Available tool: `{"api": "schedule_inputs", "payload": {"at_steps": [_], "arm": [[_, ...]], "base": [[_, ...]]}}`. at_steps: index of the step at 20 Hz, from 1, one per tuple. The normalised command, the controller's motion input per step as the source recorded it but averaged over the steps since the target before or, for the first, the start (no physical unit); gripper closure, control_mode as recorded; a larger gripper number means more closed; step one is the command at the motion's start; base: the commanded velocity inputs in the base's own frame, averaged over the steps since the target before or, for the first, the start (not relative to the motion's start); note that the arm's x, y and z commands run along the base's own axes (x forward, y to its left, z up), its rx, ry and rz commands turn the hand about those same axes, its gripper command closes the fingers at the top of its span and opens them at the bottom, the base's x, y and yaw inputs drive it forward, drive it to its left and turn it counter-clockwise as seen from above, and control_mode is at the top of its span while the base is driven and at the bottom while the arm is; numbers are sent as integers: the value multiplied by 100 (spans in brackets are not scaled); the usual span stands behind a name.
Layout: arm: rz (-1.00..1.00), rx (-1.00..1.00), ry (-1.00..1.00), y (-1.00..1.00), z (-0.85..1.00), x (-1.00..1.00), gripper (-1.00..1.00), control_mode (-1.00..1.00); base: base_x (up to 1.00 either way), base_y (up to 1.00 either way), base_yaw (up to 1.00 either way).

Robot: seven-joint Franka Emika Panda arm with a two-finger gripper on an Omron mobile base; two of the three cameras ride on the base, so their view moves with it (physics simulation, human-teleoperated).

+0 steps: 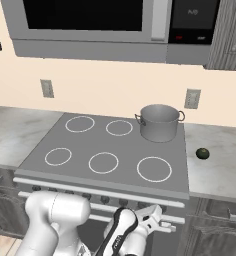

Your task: Turn on the burner for the pot on the stove. Wait thirty seconds for the pot to heat up. Then add the squash to the pot.

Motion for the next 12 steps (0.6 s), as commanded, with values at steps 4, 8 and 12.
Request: {"api": "schedule_inputs", "payload": {"at_steps": [4, 8, 12], "arm": [[0, -25, -5, -11, -15, 0, 100, -100], [0, -24, -4, -9, -9, 0, 100, -100], [0, -6, -1, -1, 0, -2, 100, -100]], "base": [[0, 0, 0], [0, 0, 0], [0, 0, 0]]}}
